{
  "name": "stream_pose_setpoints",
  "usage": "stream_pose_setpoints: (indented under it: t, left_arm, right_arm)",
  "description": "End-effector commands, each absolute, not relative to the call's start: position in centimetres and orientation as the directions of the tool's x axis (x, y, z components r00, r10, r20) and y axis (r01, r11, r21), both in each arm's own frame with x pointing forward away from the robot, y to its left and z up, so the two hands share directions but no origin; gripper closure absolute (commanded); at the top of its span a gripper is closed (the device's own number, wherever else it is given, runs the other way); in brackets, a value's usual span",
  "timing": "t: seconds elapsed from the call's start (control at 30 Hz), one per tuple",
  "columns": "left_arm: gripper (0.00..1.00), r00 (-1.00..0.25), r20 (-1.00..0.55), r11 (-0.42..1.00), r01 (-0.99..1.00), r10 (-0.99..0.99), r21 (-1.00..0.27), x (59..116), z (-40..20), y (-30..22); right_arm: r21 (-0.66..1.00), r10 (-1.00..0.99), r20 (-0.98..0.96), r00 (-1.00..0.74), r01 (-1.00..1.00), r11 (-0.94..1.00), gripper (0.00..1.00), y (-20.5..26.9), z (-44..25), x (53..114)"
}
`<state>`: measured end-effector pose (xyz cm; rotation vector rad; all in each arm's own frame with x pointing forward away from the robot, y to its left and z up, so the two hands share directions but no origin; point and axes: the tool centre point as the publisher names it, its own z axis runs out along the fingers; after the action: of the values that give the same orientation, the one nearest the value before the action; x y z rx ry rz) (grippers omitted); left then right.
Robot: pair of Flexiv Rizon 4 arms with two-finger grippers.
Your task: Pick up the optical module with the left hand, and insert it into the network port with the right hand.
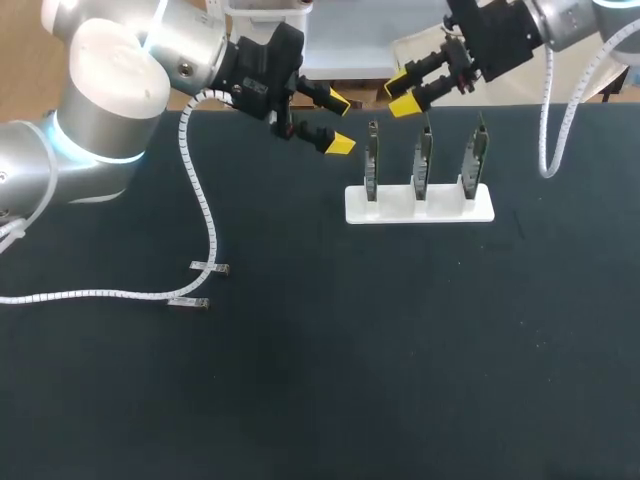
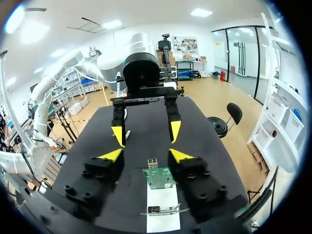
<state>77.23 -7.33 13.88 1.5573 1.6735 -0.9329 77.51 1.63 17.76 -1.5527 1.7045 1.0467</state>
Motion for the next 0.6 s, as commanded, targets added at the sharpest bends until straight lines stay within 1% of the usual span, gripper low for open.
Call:
stream_pose_setpoints:
  t: [0.03,0.6]
  left_arm:
    - [0.0,-0.073,-0.845,0.033,0.997,0.53,-0.066,77.4,13.9,-7.4]
    - [0.0,-0.073,-0.845,0.033,0.997,0.53,-0.066,77.4,13.9,-7.4]
  right_arm:
    - [0.15,-0.513,-0.848,-0.134,-0.989,0.01,1.0,1.5,17.8,77.1]
    - [0.133,-0.543,-0.833,-0.106,-0.991,-0.012,1.0,2.9,17.4,77.0]
